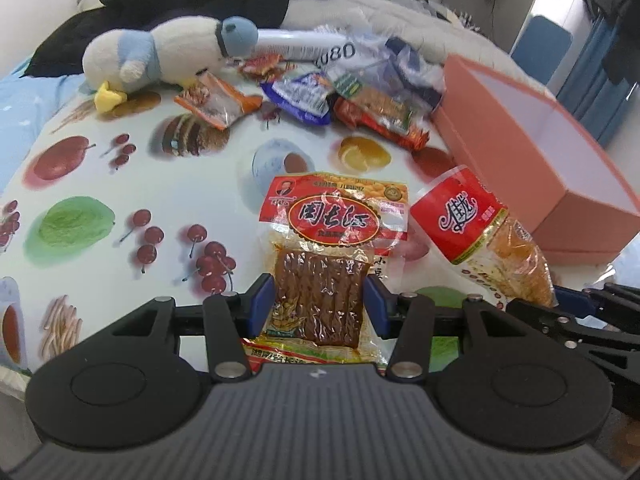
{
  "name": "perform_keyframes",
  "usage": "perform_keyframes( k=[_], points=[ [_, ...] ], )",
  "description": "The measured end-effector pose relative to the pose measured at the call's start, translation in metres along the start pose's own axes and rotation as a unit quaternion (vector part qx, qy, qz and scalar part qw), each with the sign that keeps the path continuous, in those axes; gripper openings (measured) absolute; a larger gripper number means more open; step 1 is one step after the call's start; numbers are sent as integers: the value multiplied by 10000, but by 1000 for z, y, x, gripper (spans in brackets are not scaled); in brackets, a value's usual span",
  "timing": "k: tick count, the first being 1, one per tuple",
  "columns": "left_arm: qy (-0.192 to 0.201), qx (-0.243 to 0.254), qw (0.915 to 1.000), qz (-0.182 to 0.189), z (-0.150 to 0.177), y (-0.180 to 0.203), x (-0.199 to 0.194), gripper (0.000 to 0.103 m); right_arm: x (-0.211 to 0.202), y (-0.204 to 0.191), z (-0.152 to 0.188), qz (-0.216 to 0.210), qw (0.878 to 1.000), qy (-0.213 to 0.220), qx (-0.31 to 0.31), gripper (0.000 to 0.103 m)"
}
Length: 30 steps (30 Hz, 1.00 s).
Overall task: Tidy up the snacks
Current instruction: 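Lift both held packs and carry them toward the pink box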
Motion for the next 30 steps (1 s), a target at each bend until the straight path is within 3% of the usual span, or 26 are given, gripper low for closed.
perform_keyframes(
  k=[11,25,27,30],
  points=[
    [534,-136,9982,228,-29,18,-57,54,-41,0,-23,158,9987,480,29,34],
    [1124,65,9908,755,-66,82,-115,53,-109,20,-42,655,9901,1192,346,34],
    [1145,76,9903,784,-70,92,-119,14,-118,27,-41,735,9885,1255,414,34],
    [1055,-5,9888,1057,-78,105,-120,10,-131,38,-41,856,9860,1332,521,34]
  ],
)
Point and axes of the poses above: each gripper's, at about its wrist camera, not at the fingertips, and x roughly the way its jaws point, y to its right, z to its underside, the point moved 3 cm from there along x, roughly the way its jaws point, and after that the axes turned 11 degrees about -z, right-handed, at the moved point
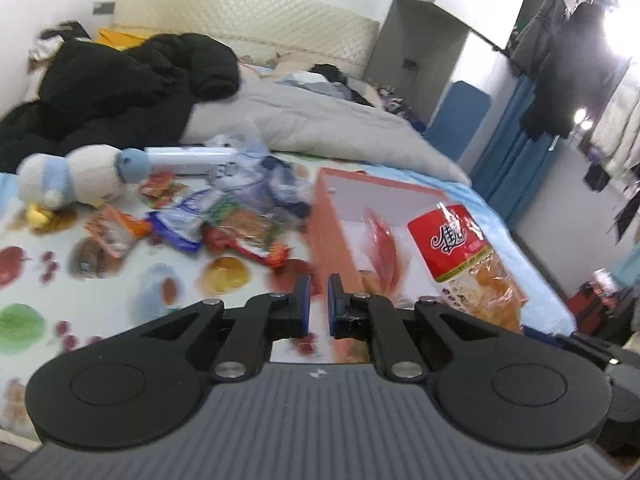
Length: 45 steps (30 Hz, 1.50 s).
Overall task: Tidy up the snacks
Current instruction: 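Lift both held packs and carry them toward the pink box, then lower both packs into the pink box and open both tools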
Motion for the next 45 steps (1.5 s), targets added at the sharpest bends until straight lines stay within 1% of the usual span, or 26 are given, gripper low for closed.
perform_keyframes(
  k=[3,6,8,11,13,16,18,21,27,31,38,41,45],
  points=[
    [-82,90,9999,-16,1,14,16,10,-5,13,-3,128,9999,44,95,34],
    [-388,30,9992,43,11,22,40,10,1,32,-2,289,9994,50,191,34],
    [-619,-7,9981,50,23,22,57,11,5,46,1,377,9988,13,305,34],
    [-1052,-188,9941,203,46,19,78,11,9,68,10,515,9976,-129,454,34],
    [-1301,-190,9909,294,63,21,90,11,10,83,15,607,9963,-188,581,34],
    [-1531,-153,9875,352,80,26,100,11,8,98,23,732,9945,-237,713,34],
    [-1518,-111,9876,394,84,32,100,11,5,104,27,727,9939,-239,799,34],
    [-1422,8,9889,435,75,41,102,11,4,107,26,719,9938,-235,816,34],
    [-985,229,9938,460,35,60,91,11,12,110,9,593,9949,-138,802,34],
    [-773,284,9957,422,8,70,93,11,24,113,-6,477,9962,-124,714,34],
    [-684,334,9967,271,-25,77,111,11,55,124,-27,334,9971,-176,655,34],
    [-688,353,9968,187,-32,77,124,11,72,131,-32,263,9971,-254,674,34],
    [-711,420,9966,71,-37,78,137,11,92,135,-29,146,9965,-417,711,34]
  ],
)
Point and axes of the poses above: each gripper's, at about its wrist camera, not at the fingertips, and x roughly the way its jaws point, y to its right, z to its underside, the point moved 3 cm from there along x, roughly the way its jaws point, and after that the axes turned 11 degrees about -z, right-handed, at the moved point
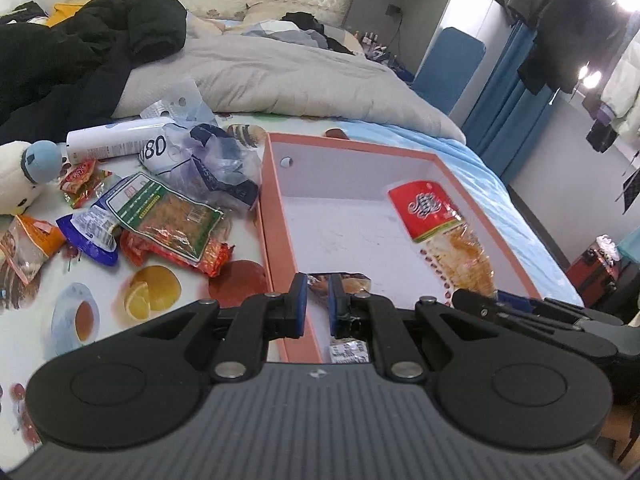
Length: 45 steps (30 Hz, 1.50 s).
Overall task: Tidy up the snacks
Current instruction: 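Lower both packs into the pink box and open both tools, then withdraw both open tools from the box back toward the snack pile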
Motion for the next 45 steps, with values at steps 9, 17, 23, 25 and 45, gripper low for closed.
perform_keyframes(
  k=[9,17,23,25,45],
  points=[
    [-26,42,10000,-53,1,-4,5,11,22,8,10,-80,9991,-275,310,60],
    [139,33,9999,-7,13,-13,-29,12,-2,-5,13,-121,9995,-103,260,59],
    [355,-5,9994,26,29,-24,-71,12,-33,-30,20,-162,9996,151,165,59],
    [415,-17,9991,31,35,-28,-85,12,-44,-41,25,-197,9995,217,107,59],
    [665,-344,9971,-160,126,-80,-183,12,-114,-141,78,-757,9926,630,-710,59]
  ],
)
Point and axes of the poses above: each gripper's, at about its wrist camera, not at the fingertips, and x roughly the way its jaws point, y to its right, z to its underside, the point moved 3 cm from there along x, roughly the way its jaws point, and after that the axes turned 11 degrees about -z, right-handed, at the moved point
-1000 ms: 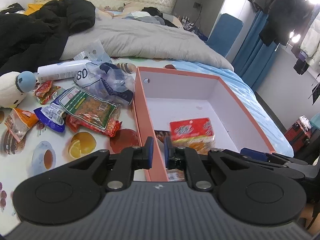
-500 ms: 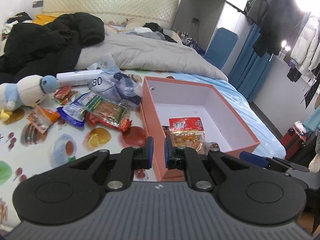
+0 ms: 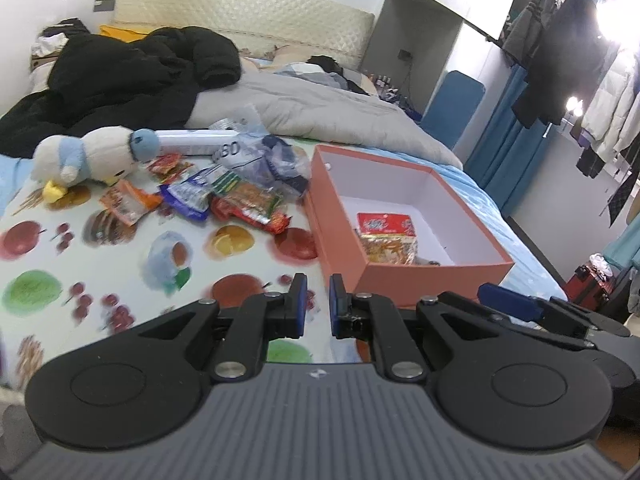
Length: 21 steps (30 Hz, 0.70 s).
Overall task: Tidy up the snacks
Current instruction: 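Withdraw both open tools from the box back toward the snack pile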
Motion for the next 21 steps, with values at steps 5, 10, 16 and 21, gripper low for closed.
perform_keyframes(
  k=[5,10,16,21],
  points=[
    [5,-104,9999,-124,12,-20,-12,35,-4,-18,11,-146,9999,38,-77,59],
    [-28,-149,9995,-294,21,-40,-8,48,4,-35,18,-281,9995,-52,-153,59],
    [-82,-279,9980,-558,25,-66,1,65,21,-45,24,-355,9987,-100,-351,59],
    [-84,-292,9969,-728,29,-83,15,71,38,-54,29,-403,9978,-178,-499,59]
  ],
)
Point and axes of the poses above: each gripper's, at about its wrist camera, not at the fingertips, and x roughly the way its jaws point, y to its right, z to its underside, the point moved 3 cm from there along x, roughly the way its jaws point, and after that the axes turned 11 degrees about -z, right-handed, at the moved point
